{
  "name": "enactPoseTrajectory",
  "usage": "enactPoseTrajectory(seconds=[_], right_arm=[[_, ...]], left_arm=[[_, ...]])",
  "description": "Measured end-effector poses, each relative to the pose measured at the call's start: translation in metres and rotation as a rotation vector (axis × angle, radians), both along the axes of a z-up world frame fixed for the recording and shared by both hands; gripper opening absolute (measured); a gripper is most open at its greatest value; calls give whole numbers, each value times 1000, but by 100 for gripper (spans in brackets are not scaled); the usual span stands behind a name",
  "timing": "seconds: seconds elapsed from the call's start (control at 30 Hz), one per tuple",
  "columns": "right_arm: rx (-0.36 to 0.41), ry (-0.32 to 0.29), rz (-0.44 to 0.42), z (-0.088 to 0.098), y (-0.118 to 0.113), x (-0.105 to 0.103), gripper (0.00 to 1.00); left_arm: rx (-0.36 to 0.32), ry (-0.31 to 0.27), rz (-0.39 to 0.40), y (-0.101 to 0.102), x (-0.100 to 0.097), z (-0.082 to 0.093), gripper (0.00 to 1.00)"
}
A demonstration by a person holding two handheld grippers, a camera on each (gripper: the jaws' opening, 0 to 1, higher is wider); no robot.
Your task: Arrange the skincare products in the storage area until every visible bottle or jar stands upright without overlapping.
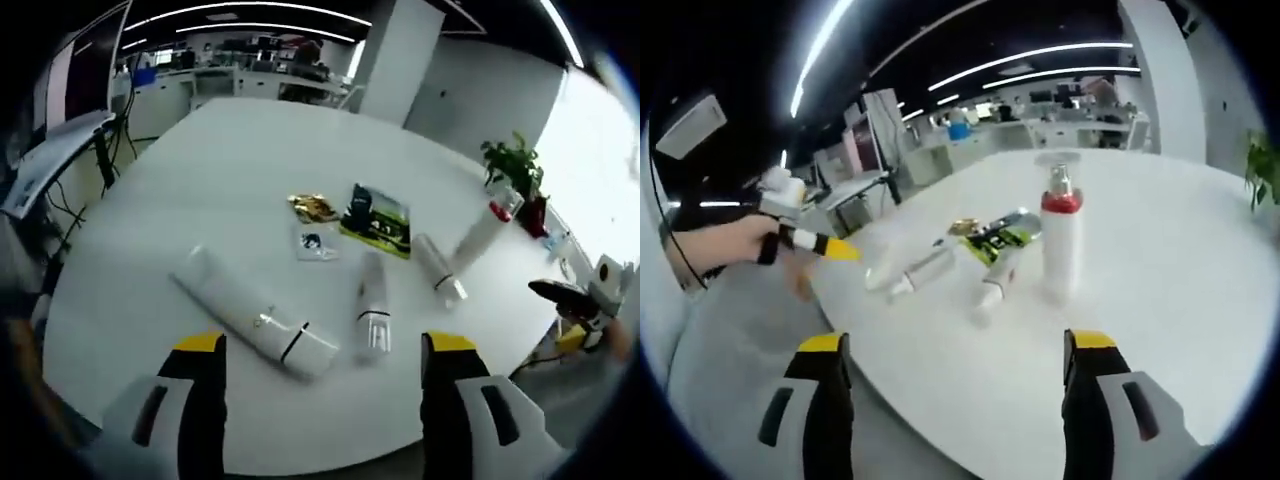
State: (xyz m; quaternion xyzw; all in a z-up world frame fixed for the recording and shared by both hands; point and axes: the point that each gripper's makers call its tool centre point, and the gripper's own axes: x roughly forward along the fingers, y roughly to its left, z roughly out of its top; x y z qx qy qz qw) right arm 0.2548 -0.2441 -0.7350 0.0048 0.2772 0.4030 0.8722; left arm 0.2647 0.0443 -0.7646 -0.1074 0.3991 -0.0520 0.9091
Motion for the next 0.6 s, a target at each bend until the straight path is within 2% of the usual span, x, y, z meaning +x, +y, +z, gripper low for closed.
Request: enactPoseTrajectory(seconds=[0.17,0.37,0.6], right_arm=[[3,24,-11,-8,-2,0,86],[2,47,-3,-15,-1,-2,86],[10,55,-21,-16,-4,3,85]], left_arm=[[11,50,50,6,8,-10,72],[29,107,108,18,16,-22,69],[39,125,198,39,38,-28,68]])
